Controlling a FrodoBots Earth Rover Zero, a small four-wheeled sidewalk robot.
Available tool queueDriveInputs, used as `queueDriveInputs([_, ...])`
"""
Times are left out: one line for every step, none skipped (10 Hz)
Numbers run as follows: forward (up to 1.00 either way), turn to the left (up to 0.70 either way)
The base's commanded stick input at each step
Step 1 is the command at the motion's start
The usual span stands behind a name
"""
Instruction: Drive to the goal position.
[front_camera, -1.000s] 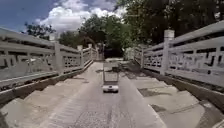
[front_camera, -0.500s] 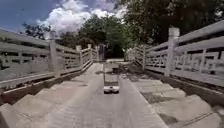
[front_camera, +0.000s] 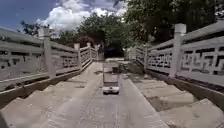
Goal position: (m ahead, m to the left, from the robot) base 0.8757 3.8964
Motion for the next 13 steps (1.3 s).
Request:
queueDriveInputs([0.45, 0.0])
queueDriveInputs([0.45, 0.0])
queueDriveInputs([0.45, 0.0])
queueDriveInputs([0.45, 0.0])
queueDriveInputs([0.45, 0.0])
queueDriveInputs([0.45, 0.0])
queueDriveInputs([0.45, 0.0])
queueDriveInputs([0.45, 0.0])
queueDriveInputs([0.45, 0.0])
queueDriveInputs([0.45, 0.0])
queueDriveInputs([0.45, 0.0])
queueDriveInputs([0.45, 0.0])
queueDriveInputs([0.45, 0.0])
